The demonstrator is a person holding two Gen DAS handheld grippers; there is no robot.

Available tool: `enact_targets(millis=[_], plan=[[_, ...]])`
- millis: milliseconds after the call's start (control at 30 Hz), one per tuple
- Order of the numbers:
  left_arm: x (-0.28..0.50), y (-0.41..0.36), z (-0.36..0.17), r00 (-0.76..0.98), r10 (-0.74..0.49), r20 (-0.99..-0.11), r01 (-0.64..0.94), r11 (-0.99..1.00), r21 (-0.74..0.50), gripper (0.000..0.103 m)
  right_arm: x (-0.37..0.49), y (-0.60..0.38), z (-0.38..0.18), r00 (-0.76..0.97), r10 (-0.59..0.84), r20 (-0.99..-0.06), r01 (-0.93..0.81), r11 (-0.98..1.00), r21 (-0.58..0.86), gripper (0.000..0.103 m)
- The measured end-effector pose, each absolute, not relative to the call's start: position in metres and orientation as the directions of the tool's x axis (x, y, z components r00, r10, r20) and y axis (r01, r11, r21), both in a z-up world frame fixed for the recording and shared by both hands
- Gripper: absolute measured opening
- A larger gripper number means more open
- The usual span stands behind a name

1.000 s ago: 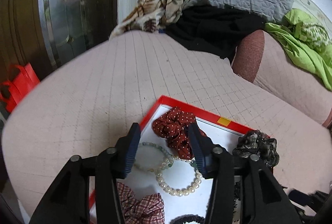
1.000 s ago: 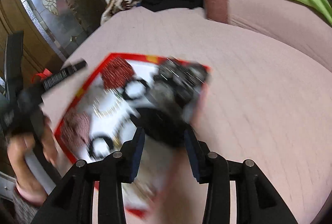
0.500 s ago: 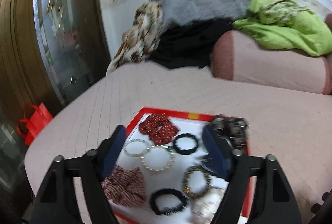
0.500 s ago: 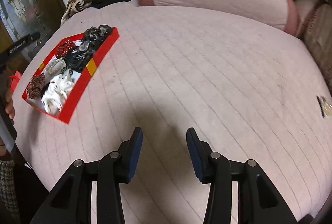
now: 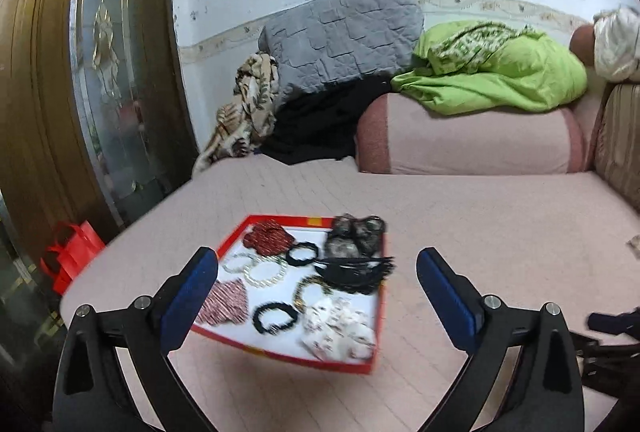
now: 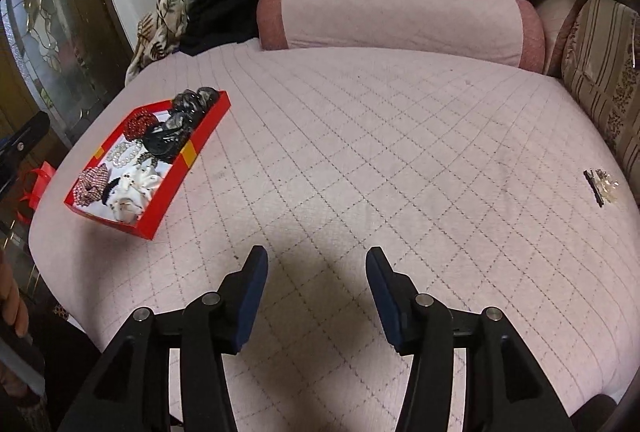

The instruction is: Organize jewelry

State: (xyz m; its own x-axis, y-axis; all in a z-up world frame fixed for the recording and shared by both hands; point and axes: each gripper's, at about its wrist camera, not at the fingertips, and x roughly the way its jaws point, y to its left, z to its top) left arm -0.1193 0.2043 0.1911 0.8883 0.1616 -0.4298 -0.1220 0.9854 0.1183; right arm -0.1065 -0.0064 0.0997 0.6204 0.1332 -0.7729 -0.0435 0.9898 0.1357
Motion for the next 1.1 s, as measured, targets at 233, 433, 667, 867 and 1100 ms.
enact_targets(millis=[233, 433, 667, 867, 1100], plan=[[-0.147, 0.192, 0.205, 0.886, 0.155, -0.438, -0.119, 0.987, 0.108, 0.099, -0.131, 0.006, 0.127, 0.679, 0.142, -0.721, -0.082, 0.990, 0.117, 0.068], [-0.167, 0.196, 0.219, 0.885, 0.209, -0.416, -0.182, 0.978, 0.103, 0.101, -0.140, 0.008, 0.138, 0.716, 0.104, -0.691, -0.049, 0.994, 0.099, 0.071], [-0.179, 0.197, 0.227, 0.881, 0.232, -0.412, -0.215, 0.973, 0.089, 0.103, -0.145, 0.014, 0.135, 0.703, 0.113, -0.702, -0.058, 0.993, 0.101, 0.073], [-0.180, 0.195, 0.232, 0.860, 0.251, -0.444, -0.231, 0.968, 0.099, 0.103, -0.140, 0.012, 0.131, 0.700, 0.116, -0.705, -0.041, 0.992, 0.123, 0.074], [-0.174, 0.192, 0.220, 0.819, 0.299, -0.490, -0.273, 0.954, 0.126, 0.103, -0.138, 0.005, 0.121, 0.692, 0.114, -0.713, -0.034, 0.991, 0.126, 0.076]])
